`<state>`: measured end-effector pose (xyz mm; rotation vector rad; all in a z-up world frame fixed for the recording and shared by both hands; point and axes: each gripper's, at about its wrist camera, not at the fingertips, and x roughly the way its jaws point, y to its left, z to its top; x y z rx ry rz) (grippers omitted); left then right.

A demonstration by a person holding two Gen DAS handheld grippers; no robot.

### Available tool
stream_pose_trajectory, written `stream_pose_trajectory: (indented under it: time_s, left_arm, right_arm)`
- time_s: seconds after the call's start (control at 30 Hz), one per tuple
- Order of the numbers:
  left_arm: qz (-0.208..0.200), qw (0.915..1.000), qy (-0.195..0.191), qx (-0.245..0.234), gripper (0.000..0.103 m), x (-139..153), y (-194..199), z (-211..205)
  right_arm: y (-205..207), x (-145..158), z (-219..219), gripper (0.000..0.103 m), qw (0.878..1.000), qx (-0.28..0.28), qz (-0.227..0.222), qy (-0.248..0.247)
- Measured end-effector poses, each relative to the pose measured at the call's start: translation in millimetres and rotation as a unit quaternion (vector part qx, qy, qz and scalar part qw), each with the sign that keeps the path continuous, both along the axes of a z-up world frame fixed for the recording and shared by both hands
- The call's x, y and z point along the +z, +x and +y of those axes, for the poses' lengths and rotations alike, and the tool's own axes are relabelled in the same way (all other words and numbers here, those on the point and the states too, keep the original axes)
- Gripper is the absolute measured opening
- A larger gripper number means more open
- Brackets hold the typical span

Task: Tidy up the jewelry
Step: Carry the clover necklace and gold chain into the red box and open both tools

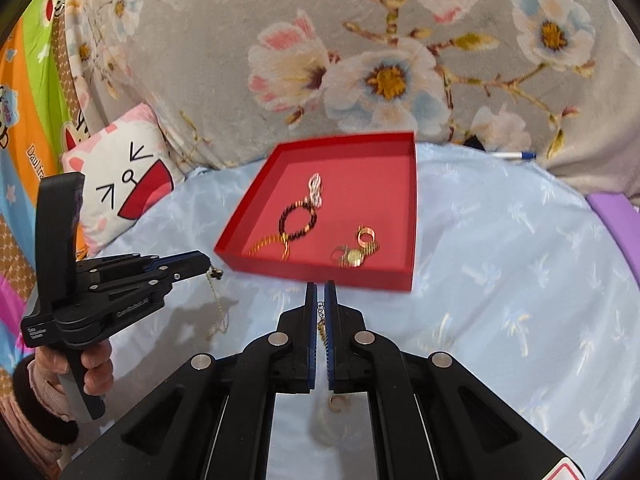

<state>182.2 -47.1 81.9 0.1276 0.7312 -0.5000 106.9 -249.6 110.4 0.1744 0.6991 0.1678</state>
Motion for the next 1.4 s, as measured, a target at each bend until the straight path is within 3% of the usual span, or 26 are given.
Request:
stream_pose_trajectory:
  time_s: [0.33, 0.57, 0.8, 0.9, 1.17, 1.27, 1.4]
  left_arm:
    - [-0.065, 0.9977, -0.011, 0.015, 0.005, 69, 59, -26]
    - [-0.083, 0.996, -0.018, 0.029, 0.005, 85, 116, -53]
    - [-0.08, 0.9952, 0.006, 0.056, 0.005, 70, 163, -77]
    - [-0.059, 0.9964, 0.003, 0.061, 0.005, 56, 179, -80]
    - [-0.028, 0.9981, 0.008, 0.055, 0.006, 26, 193, -93]
    - [-0.031, 0.9977, 0.01, 0.059, 0.006, 22, 191, -92]
    - [-0.035, 0.9969, 0.005, 0.071, 0.023, 21, 184, -84]
  right_arm:
    - [80, 48, -13, 0.003, 0.999, -0.013, -0.021, -0.023]
    - [155, 42, -23, 0.003, 0.999, -0.03, 0.0, -0.017]
    - [200, 8, -24, 0.003, 0.998, -0.044, 0.033, -0.03]
    - [208, -3, -24, 0.003, 0.997, -0.052, 0.038, -0.045]
    - [217, -15, -30, 0.004, 0.996, -0.061, 0.051, -0.052]
    - [214, -16, -29, 0.011, 0.995, -0.064, 0.046, -0.061]
    - [203, -15, -26, 0.015, 0.996, -0.058, 0.038, -0.057]
